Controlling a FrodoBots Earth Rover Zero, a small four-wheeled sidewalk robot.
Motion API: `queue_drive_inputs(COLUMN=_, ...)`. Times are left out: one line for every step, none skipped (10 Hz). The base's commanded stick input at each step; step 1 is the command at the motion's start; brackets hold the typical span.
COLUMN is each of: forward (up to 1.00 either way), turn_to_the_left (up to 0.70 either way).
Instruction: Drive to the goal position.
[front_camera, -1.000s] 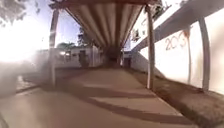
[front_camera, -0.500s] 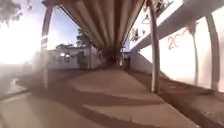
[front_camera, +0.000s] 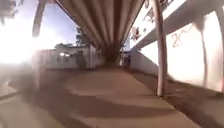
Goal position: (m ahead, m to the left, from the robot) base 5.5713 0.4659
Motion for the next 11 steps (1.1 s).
queue_drive_inputs(forward=0.70, turn_to_the_left=0.00)
queue_drive_inputs(forward=0.70, turn_to_the_left=0.00)
queue_drive_inputs(forward=0.70, turn_to_the_left=0.00)
queue_drive_inputs(forward=0.70, turn_to_the_left=0.00)
queue_drive_inputs(forward=0.70, turn_to_the_left=0.00)
queue_drive_inputs(forward=0.70, turn_to_the_left=0.00)
queue_drive_inputs(forward=0.70, turn_to_the_left=0.00)
queue_drive_inputs(forward=0.70, turn_to_the_left=0.00)
queue_drive_inputs(forward=0.70, turn_to_the_left=0.00)
queue_drive_inputs(forward=0.70, turn_to_the_left=0.00)
queue_drive_inputs(forward=0.70, turn_to_the_left=0.00)
